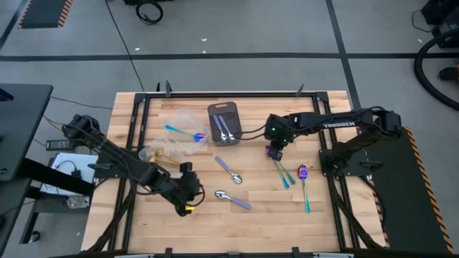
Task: Sort silverware by color (type)
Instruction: Put the blue spoon into the top transparent bin
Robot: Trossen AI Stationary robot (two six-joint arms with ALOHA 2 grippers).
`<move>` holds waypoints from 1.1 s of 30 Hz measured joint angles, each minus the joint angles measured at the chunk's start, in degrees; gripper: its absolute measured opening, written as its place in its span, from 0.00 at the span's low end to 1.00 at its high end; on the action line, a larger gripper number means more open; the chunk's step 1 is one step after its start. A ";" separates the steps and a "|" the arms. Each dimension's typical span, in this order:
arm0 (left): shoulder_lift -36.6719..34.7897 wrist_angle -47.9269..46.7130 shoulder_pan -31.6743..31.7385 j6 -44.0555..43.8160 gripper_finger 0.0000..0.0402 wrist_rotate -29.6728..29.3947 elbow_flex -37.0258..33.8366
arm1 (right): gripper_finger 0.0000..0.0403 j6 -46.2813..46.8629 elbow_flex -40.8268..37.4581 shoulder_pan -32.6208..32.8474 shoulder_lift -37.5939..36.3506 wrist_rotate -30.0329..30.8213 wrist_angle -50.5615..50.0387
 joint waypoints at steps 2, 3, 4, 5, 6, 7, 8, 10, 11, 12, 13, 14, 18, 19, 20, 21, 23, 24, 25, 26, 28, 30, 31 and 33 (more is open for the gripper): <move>0.00 0.20 -0.56 0.07 0.29 -1.56 0.00 | 0.01 0.57 0.00 0.03 0.07 -1.29 2.35; 0.00 0.33 -0.84 0.06 0.29 -2.25 0.00 | 0.01 0.84 0.00 0.03 0.19 -1.93 3.60; 0.00 0.44 -1.08 0.07 0.29 -2.90 0.00 | 0.01 1.07 0.00 0.06 0.26 -2.42 4.64; 0.00 0.47 -1.35 0.07 0.29 -3.60 0.00 | 0.01 1.13 0.00 0.22 0.33 -2.63 5.92; 0.00 0.49 -1.68 0.09 0.29 -4.42 0.00 | 0.01 1.13 0.02 0.46 0.47 -2.77 7.42; 0.00 0.49 -2.10 0.68 0.29 -5.36 0.00 | 0.01 1.16 0.02 0.61 0.51 -3.37 8.63; -0.04 0.50 -2.57 1.17 0.29 -6.49 0.00 | 0.01 1.16 0.02 0.78 0.47 -4.17 9.60; -0.13 0.52 -3.32 2.25 0.29 -8.50 0.00 | 0.01 1.34 0.02 1.23 0.46 -5.26 12.31; -0.13 0.55 -3.51 2.39 0.29 -8.86 0.00 | 0.01 1.37 0.02 1.56 0.46 -5.23 13.81; -0.13 0.54 -3.42 2.08 0.29 -8.95 0.00 | 0.01 1.35 0.04 1.96 0.46 -5.17 15.04; -0.13 0.55 -3.08 1.17 0.29 -8.97 0.00 | 0.01 1.17 0.04 2.52 0.46 -5.00 16.45; -0.13 0.55 -2.63 0.06 0.29 -9.01 0.00 | 0.01 0.50 0.04 3.15 0.46 -4.77 18.06; -0.13 0.53 -0.78 -4.32 0.30 -9.44 0.00 | 0.01 -2.18 0.04 6.05 0.46 -0.53 26.09; -0.13 0.56 -0.52 -4.54 0.31 -9.42 -0.01 | 0.01 -2.84 0.04 6.75 0.46 0.77 28.10; -0.13 0.55 -0.22 -4.66 0.32 -9.42 0.00 | 0.01 -3.39 0.04 7.49 0.46 2.17 30.15; -0.13 0.57 0.11 -4.79 0.34 -9.43 0.00 | 0.01 -3.83 0.04 8.18 0.46 3.75 32.03; -0.13 0.62 1.16 -5.10 0.39 -9.58 0.00 | 0.01 -4.87 0.04 9.85 0.46 7.19 35.31; -0.13 0.62 1.80 -5.14 0.41 -9.62 0.00 | 0.01 -5.42 0.04 10.75 0.46 8.99 36.89; -0.13 0.60 2.49 -5.34 0.44 -9.74 0.00 | 0.01 -6.06 0.04 11.68 0.46 10.88 38.41; -0.13 0.54 3.17 -5.45 0.47 -9.97 0.00 | 0.01 -6.56 0.04 12.63 0.49 12.86 40.00; -0.13 0.02 4.32 -5.46 0.52 -10.25 -0.01 | 0.01 -7.81 0.07 14.48 1.01 16.49 43.41; -0.13 -0.36 5.37 -5.20 0.56 -10.23 0.00 | 0.01 -8.91 0.04 16.06 1.60 19.10 46.22; -0.13 -0.54 5.75 -5.13 0.58 -10.24 0.00 | 0.01 -9.37 0.07 16.89 2.12 20.07 48.32; -0.13 -1.20 6.29 -5.09 0.59 -10.40 0.00 | 0.01 -9.87 -0.17 18.42 2.83 21.78 51.09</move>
